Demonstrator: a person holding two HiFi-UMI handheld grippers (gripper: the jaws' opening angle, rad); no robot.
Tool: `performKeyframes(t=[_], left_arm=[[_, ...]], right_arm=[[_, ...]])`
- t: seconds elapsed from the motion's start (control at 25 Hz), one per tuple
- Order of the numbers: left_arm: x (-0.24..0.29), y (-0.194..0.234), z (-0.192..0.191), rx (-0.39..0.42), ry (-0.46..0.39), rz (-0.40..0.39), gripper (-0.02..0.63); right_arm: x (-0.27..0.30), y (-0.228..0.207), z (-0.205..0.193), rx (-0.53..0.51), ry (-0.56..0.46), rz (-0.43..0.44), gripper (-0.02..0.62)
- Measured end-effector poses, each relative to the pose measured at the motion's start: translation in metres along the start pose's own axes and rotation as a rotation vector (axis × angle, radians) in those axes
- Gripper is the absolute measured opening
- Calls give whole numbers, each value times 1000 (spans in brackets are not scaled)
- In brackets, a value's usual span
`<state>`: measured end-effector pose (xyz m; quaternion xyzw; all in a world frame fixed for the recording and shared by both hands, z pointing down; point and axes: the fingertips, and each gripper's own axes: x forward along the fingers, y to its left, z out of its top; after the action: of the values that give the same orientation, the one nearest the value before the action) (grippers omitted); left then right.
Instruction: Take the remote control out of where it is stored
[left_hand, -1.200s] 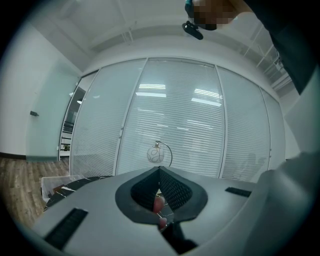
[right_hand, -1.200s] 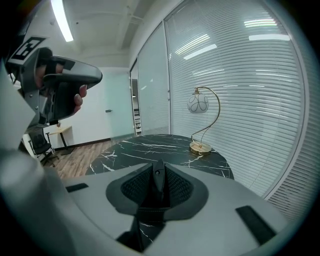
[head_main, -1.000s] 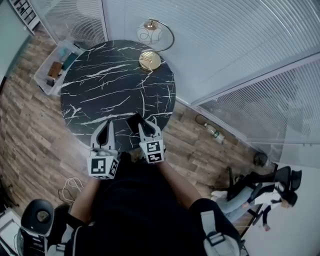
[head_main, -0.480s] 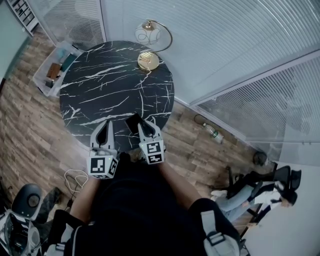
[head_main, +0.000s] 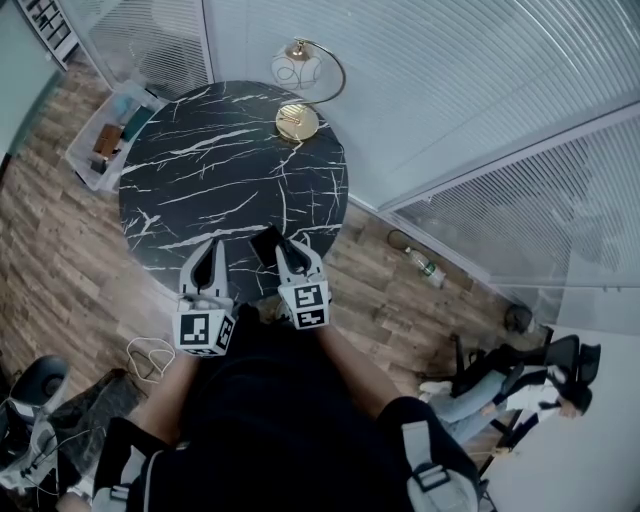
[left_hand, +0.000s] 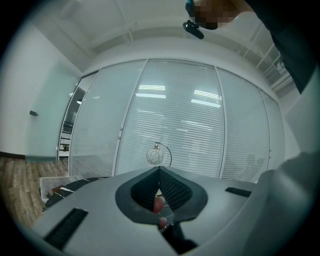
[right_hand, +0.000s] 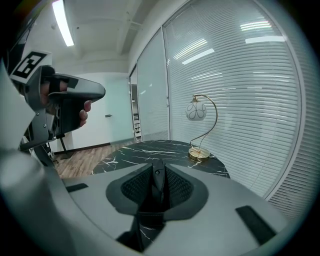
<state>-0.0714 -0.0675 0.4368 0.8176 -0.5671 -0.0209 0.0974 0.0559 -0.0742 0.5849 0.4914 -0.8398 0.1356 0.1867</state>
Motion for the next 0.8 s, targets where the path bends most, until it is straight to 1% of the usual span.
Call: performKeyframes(t=[0.8], left_arm=[[1, -2, 3, 4, -12, 19, -3]], right_arm=[[-9, -7, 17, 4, -43, 5, 75]])
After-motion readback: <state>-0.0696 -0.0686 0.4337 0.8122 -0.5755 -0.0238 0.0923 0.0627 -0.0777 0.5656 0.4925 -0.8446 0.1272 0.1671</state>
